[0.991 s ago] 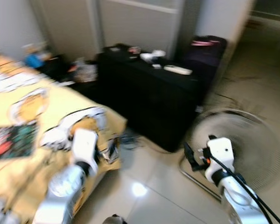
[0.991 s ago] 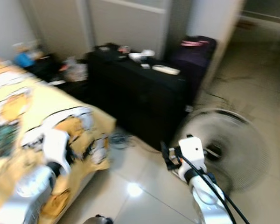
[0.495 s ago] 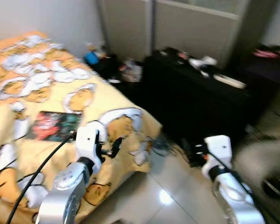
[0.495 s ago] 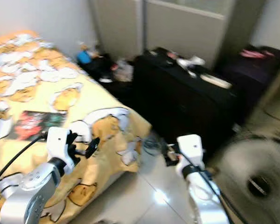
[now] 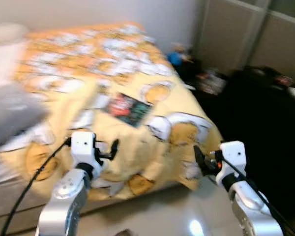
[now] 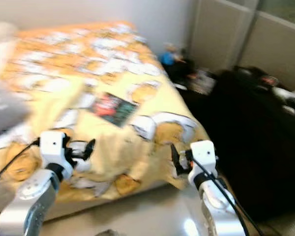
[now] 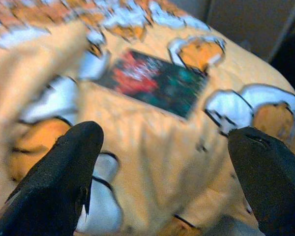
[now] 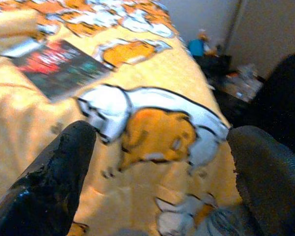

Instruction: Clean up the room

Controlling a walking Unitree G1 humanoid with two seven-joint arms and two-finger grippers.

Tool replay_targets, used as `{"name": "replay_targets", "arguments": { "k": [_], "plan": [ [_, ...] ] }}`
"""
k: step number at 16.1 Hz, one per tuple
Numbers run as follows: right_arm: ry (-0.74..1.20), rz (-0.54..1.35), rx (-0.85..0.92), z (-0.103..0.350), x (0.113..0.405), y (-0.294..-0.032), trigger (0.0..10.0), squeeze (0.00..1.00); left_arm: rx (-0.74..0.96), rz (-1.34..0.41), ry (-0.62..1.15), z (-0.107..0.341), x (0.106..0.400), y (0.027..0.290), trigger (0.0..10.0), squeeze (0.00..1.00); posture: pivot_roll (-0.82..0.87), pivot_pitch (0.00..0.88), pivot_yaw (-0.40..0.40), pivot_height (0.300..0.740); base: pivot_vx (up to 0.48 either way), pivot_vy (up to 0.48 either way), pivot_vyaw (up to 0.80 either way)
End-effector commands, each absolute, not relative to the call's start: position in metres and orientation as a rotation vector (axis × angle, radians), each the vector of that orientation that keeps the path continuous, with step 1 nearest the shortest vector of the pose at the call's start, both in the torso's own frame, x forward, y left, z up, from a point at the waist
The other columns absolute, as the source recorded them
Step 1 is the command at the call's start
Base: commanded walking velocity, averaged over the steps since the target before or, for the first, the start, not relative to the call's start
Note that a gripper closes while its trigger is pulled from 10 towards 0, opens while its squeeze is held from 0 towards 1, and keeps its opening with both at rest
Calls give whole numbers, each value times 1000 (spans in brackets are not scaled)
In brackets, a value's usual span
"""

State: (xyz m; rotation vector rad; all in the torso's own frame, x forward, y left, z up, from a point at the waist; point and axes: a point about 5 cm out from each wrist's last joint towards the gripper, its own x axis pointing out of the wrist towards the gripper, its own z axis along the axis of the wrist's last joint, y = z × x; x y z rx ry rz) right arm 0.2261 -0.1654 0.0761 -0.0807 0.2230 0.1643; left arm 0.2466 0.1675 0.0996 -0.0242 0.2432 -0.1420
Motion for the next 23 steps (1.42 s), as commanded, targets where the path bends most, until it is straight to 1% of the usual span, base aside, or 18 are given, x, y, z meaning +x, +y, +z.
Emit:
{"name": "replay_targets", "arguments": {
  "k": [1,2,3,4,8,9,10,12,14,15,18,23],
  "plan": [
    [214,152,-60,77,229,-162,10000,1000,39,-131,206,105,252,169,10000,435,-13,0,32,740,0,0,800],
    [218,132,-63,76,229,-163,10000,1000,47,-138,189,105,253,168,10000,435,-16,0,38,740,0,0,800],
    [221,92,-76,74,228,-166,10000,1000,45,-156,176,105,253,165,10000,329,-17,0,42,740,0,0,800],
    [247,53,-49,71,228,-170,10000,0,42,-196,186,104,253,162,10000,0,-17,0,43,740,0,0,0],
    [267,22,-82,67,231,-171,10000,0,62,-184,188,102,254,164,10000,0,-5,0,42,740,0,327,0],
    [253,-3,-78,67,233,-172,10000,0,71,-177,191,102,255,167,10000,0,-1,0,40,740,0,319,0],
    [237,-13,-14,70,236,-171,10000,0,81,-174,195,101,255,168,10000,0,0,0,42,740,0,311,0],
    [175,-26,-27,77,241,-173,10000,0,102,-182,190,103,257,169,10000,0,3,0,42,740,0,315,0],
    [223,63,19,73,239,-165,10000,0,127,-214,187,104,258,167,10000,0,-4,0,53,740,0,313,0],
    [227,71,31,72,239,-163,10000,0,130,-213,187,104,259,168,10000,0,-3,0,53,740,0,307,0],
    [234,68,61,73,242,-162,10000,0,137,-208,188,106,262,170,10000,0,-3,0,61,740,0,312,0],
    [216,52,63,76,248,-159,10000,0,138,-202,194,107,266,174,10000,0,-9,0,81,740,0,302,0]
  ]
}}
